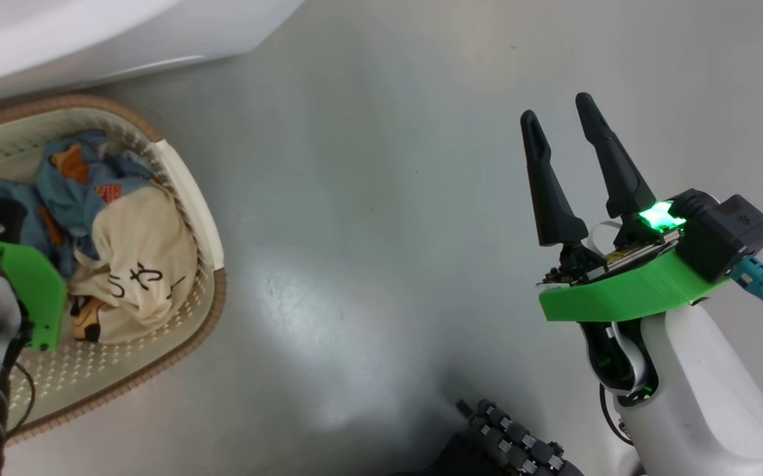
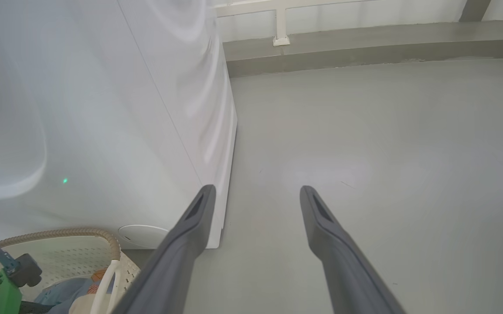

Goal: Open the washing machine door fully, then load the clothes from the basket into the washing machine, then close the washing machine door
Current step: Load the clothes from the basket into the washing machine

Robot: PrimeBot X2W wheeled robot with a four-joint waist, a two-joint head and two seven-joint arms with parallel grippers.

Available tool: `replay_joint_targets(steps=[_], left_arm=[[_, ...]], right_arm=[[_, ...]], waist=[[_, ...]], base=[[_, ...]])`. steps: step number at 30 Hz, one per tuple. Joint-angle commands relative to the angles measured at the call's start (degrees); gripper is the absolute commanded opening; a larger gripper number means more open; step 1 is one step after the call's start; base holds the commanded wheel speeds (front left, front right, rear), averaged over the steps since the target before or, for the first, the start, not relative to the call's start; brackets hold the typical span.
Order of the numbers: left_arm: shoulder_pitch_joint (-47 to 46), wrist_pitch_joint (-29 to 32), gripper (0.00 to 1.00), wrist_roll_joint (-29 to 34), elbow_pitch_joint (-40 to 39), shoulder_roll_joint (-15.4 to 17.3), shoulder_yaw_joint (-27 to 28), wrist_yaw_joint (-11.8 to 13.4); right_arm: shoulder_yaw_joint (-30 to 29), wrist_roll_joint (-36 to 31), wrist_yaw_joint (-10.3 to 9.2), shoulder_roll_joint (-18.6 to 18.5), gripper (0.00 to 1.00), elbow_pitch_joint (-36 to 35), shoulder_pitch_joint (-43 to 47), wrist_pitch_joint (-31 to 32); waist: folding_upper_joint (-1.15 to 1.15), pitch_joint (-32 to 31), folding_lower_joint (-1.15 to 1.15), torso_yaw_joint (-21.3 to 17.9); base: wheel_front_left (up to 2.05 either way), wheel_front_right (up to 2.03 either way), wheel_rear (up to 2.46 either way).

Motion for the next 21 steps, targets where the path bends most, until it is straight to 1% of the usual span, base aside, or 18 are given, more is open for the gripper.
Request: replay_joint_targets(steps=[1,2,6,10,16,17,18,21], left_arm=[[0.2,0.1,0.44,0.3,-0.3,2.3,0.6,-0.2],[0.1,0.3,0.00,0.2,-0.3,2.3,0.5,-0.2],[-0.2,0.9,0.00,-0.2,-0.3,2.1,0.1,-0.6],[0.0,-0.1,0.00,-1.5,-0.3,1.1,0.6,-0.5],[0.9,-3.1,0.00,-4.1,-0.3,-0.7,2.3,-0.2],[1.6,-4.8,0.00,-5.8,-0.3,-1.5,3.5,-0.3],[1.6,-4.8,0.00,-5.8,-0.3,-1.5,3.5,-0.3],[2.8,-7.7,0.00,-7.6,-0.3,-2.5,4.6,-0.6]], right_arm=[[1.2,0.8,0.25,0.1,1.00,-1.4,1.0,-0.5],[1.3,0.8,0.25,0.1,1.00,-1.4,0.9,-0.5],[1.2,0.9,0.25,0.2,1.00,-1.5,0.7,-0.5],[0.7,0.9,0.25,0.2,1.00,-1.5,0.8,-0.5],[-0.2,0.4,0.25,0.2,1.00,-1.4,0.9,-0.5],[-0.6,0.3,0.25,0.1,1.00,-1.3,1.1,-0.5],[-0.6,0.3,0.25,0.1,1.00,-1.3,1.1,-0.5],[-1.2,0.3,0.25,-0.4,1.00,-1.2,1.5,-0.5]], waist=[[0.00,0.2,0.00,-0.2],[0.00,0.3,0.00,-0.3],[0.00,0.0,0.00,-0.1],[0.00,-1.1,0.00,0.5],[0.00,-3.7,0.00,2.0],[0.00,-5.1,0.00,2.7],[0.00,-5.1,0.00,2.7],[0.00,-7.4,0.00,3.7]], base=[[0.00,0.00,0.00],[0.00,0.00,0.00],[0.00,0.00,0.00],[0.00,0.00,0.00],[0.00,0.00,0.00],[0.00,0.00,0.00],[0.00,0.00,0.00],[0.00,0.00,0.00]])
